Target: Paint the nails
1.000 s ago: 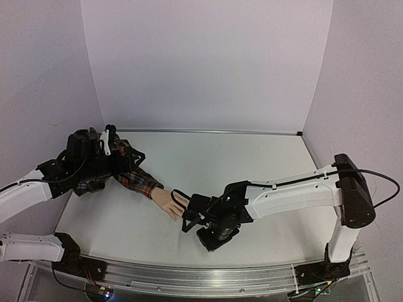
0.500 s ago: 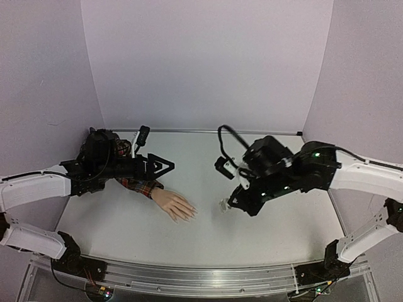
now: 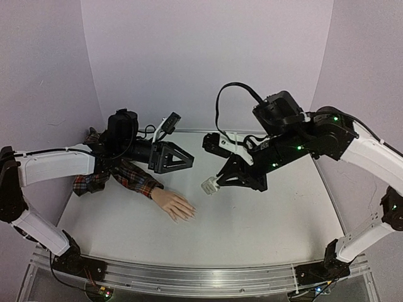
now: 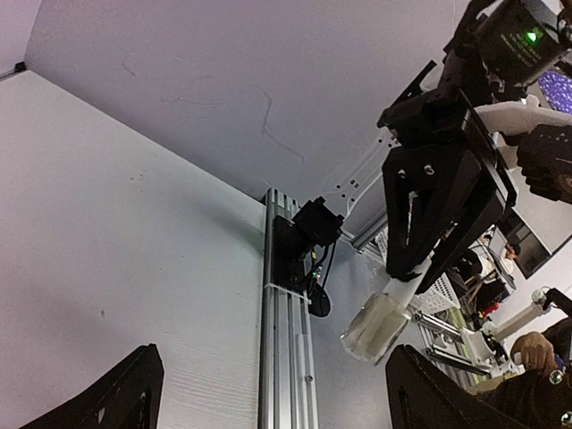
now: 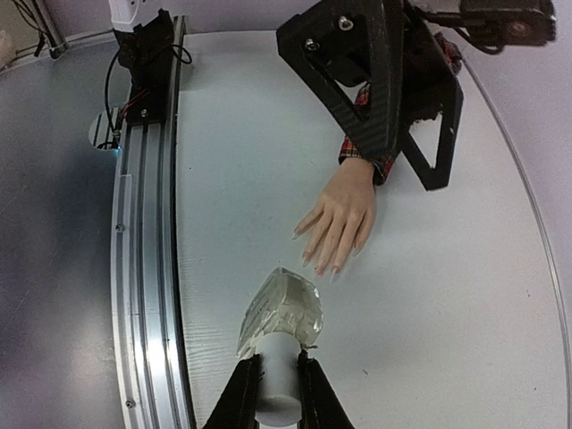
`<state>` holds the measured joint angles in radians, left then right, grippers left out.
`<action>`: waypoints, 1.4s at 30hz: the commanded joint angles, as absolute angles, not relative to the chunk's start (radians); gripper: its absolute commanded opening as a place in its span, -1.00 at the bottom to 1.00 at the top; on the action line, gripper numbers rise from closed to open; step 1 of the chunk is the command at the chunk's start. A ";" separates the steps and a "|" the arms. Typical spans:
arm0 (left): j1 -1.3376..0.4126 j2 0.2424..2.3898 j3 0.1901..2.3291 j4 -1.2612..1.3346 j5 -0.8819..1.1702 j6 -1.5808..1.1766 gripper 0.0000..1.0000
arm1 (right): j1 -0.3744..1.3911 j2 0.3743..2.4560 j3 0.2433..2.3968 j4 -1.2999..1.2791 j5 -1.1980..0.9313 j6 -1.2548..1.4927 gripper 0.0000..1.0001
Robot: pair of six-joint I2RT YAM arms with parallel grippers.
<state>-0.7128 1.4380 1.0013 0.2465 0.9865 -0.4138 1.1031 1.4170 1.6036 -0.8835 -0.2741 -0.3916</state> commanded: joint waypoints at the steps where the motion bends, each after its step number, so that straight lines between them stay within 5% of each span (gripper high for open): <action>1: -0.767 1.470 1.100 0.129 1.083 -0.298 0.76 | 1.076 1.472 1.715 -0.946 -0.363 -0.495 -1.00; 10: -0.828 1.487 1.094 0.156 1.127 -0.316 0.61 | 1.054 1.568 1.864 -1.044 -0.464 -0.551 -1.00; 28: -0.883 1.497 1.096 0.199 1.177 -0.378 -0.16 | 1.053 1.664 1.998 -1.129 -0.479 -0.613 -1.00; 42: -0.900 1.493 1.117 0.194 1.182 -0.385 -0.36 | 1.053 1.723 2.072 -1.204 -0.517 -0.654 -1.00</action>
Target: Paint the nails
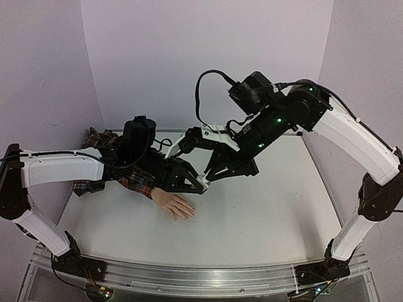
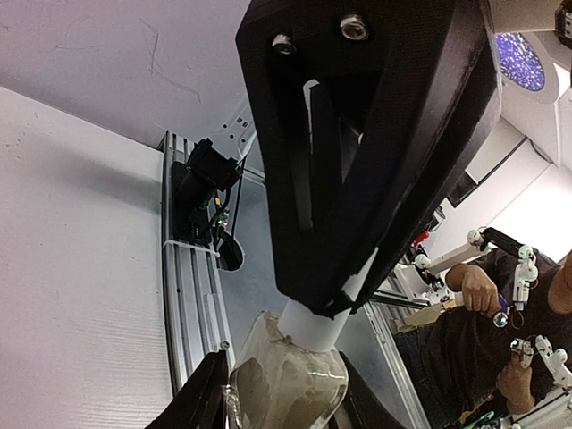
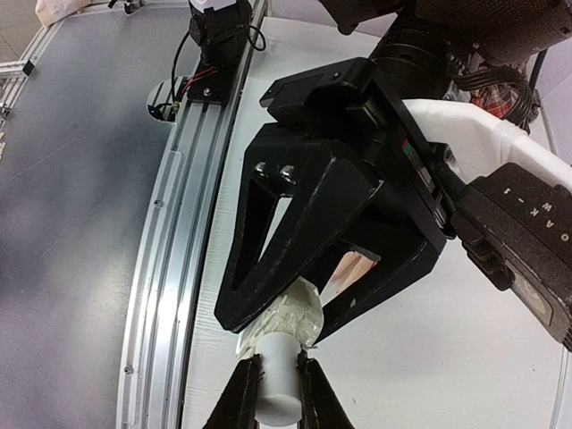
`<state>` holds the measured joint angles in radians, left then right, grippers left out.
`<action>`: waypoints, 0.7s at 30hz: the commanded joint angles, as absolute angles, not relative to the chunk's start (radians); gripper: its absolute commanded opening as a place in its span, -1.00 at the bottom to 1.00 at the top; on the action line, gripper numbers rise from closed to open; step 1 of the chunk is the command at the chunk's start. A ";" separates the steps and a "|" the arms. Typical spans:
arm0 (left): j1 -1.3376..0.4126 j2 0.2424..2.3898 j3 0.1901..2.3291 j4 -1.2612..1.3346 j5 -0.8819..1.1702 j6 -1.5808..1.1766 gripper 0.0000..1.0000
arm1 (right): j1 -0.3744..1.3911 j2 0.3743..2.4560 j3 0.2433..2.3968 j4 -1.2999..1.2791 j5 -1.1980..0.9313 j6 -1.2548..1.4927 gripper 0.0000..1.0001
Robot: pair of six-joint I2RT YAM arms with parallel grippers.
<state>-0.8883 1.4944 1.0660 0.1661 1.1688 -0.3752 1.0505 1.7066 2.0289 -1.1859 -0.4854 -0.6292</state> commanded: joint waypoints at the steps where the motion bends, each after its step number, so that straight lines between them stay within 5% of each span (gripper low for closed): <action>1: -0.901 1.492 1.117 0.192 1.181 -0.384 -0.40 | 1.053 1.722 2.073 -1.204 -0.510 -0.655 -1.00; 13: -0.904 1.478 1.114 0.186 1.166 -0.380 -0.32 | 1.052 1.746 2.097 -1.213 -0.511 -0.658 -1.00; 17: -0.905 1.474 1.110 0.187 1.158 -0.380 -0.50 | 1.053 1.754 2.116 -1.215 -0.509 -0.654 -1.00; 21: -0.905 1.459 1.104 0.149 1.112 -0.346 -0.94 | 1.053 1.755 2.120 -1.212 -0.492 -0.637 -1.00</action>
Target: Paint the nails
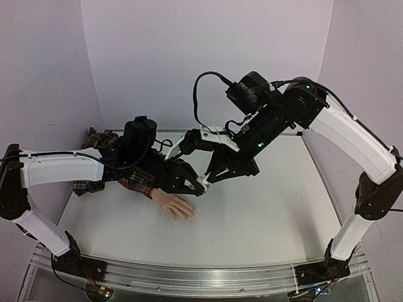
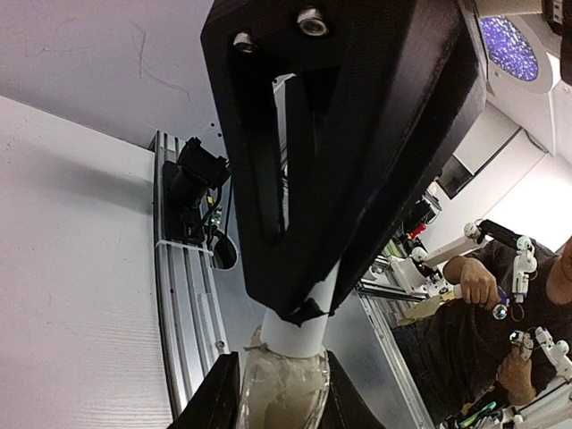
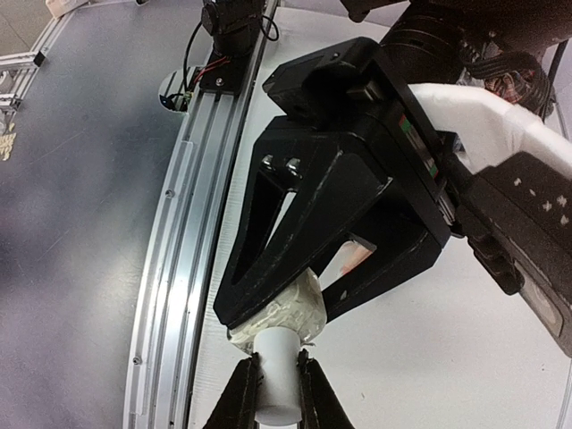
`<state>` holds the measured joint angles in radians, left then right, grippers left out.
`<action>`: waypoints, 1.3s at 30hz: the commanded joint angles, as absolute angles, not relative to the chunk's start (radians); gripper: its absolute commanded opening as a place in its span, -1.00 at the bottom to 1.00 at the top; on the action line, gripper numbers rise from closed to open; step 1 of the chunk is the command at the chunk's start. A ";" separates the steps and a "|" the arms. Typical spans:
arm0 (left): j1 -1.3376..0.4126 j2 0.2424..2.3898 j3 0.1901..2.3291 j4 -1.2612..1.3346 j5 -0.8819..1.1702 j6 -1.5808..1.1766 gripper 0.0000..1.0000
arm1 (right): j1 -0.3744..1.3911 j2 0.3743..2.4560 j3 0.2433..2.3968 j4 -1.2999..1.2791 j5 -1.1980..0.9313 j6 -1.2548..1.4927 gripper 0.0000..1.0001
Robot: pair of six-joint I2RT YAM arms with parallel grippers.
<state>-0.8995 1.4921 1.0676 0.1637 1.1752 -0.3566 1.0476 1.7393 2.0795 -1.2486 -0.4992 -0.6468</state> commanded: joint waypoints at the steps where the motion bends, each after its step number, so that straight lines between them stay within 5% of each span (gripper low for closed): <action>1: -0.905 1.451 1.102 0.130 1.084 -0.328 -0.99 | 1.053 1.755 2.119 -1.208 -0.479 -0.620 -1.00; 2: -0.905 1.440 1.099 0.111 1.042 -0.304 -0.99 | 1.053 1.753 2.118 -1.205 -0.465 -0.599 -0.94; 9: -0.905 1.331 1.003 0.109 0.719 -0.213 -1.00 | 1.051 1.700 2.019 -1.037 -0.307 -0.292 0.31; 14: -0.905 1.267 0.926 0.153 0.411 -0.166 -1.00 | 1.052 1.646 1.924 -0.894 -0.137 0.016 0.68; 24: -0.953 1.243 0.836 0.350 0.009 -0.098 -1.00 | 1.054 1.678 1.823 -0.718 -0.028 0.785 0.62; 35: -0.988 1.273 0.756 0.566 -0.021 -0.068 -1.00 | 1.062 1.745 1.921 -0.662 0.017 0.777 0.49; 39: -0.997 1.281 0.748 0.612 -0.014 -0.064 -1.00 | 1.063 1.746 1.919 -0.661 0.042 0.783 0.26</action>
<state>-0.9854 1.2728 0.7523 0.4686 -0.0036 -0.0848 1.0560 1.7466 1.8737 -0.6960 -0.0097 0.7677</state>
